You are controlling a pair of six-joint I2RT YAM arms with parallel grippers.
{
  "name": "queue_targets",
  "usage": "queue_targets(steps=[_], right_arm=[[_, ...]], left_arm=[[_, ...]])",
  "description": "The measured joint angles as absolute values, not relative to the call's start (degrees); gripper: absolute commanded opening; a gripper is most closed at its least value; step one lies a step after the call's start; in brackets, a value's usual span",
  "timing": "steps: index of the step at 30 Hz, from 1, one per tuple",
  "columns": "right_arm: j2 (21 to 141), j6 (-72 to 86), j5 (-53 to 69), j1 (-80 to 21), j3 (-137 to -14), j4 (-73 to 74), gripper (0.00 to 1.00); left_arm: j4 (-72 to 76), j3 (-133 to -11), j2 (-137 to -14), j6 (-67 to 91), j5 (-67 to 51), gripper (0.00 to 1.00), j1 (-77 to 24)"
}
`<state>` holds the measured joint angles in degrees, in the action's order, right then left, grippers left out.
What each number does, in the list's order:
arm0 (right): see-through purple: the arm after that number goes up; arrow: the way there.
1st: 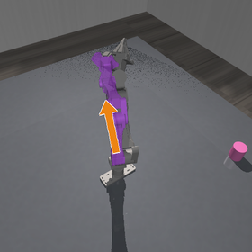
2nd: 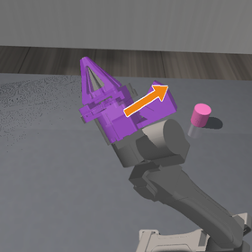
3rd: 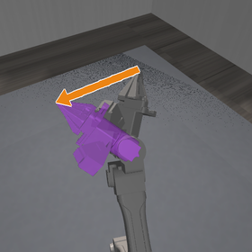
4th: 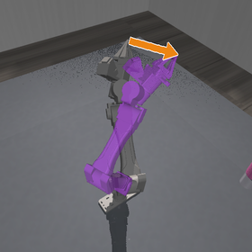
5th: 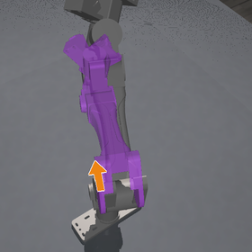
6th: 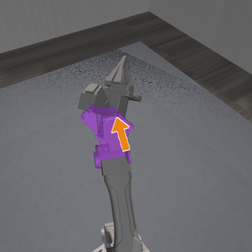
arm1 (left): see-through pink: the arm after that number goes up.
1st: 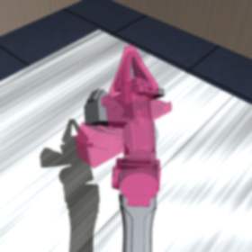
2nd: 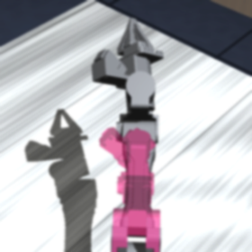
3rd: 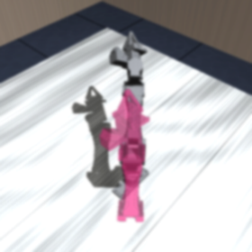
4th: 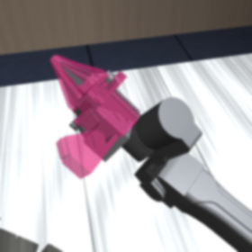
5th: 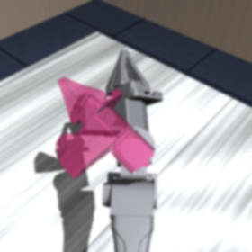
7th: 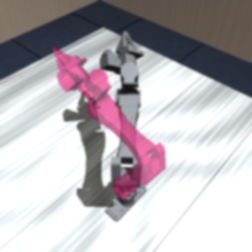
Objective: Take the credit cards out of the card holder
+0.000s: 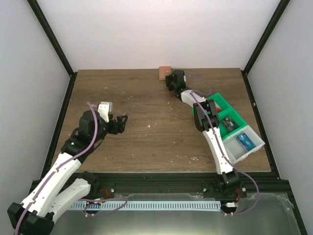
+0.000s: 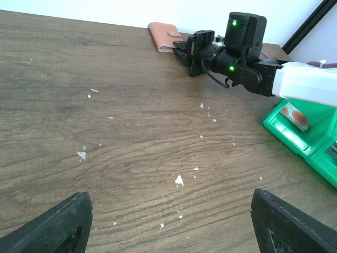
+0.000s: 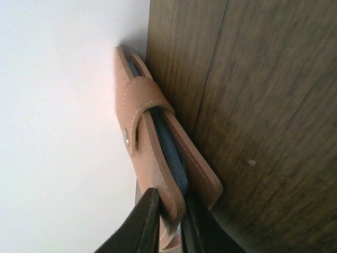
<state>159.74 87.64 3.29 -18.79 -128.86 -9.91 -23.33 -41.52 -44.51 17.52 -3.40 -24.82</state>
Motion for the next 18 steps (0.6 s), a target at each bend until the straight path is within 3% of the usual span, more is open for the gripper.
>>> queue_targets(steps=[3,11,18], right_arm=[[159.74,87.83,3.33,-18.50,-128.86,-9.89,0.01],[159.15,84.77,4.36,-18.04,-127.98,-9.91,0.00],[152.11,78.63,7.40,-17.37,-118.72,-9.32,0.01]], left_arm=[[-23.33,-41.50,-44.49,17.50,-3.07,0.84,-24.86],[-23.31,-41.28,-43.88,17.26,-2.42,0.84,-24.91],[-23.16,-40.53,-42.39,16.99,-1.37,0.86,-24.93]])
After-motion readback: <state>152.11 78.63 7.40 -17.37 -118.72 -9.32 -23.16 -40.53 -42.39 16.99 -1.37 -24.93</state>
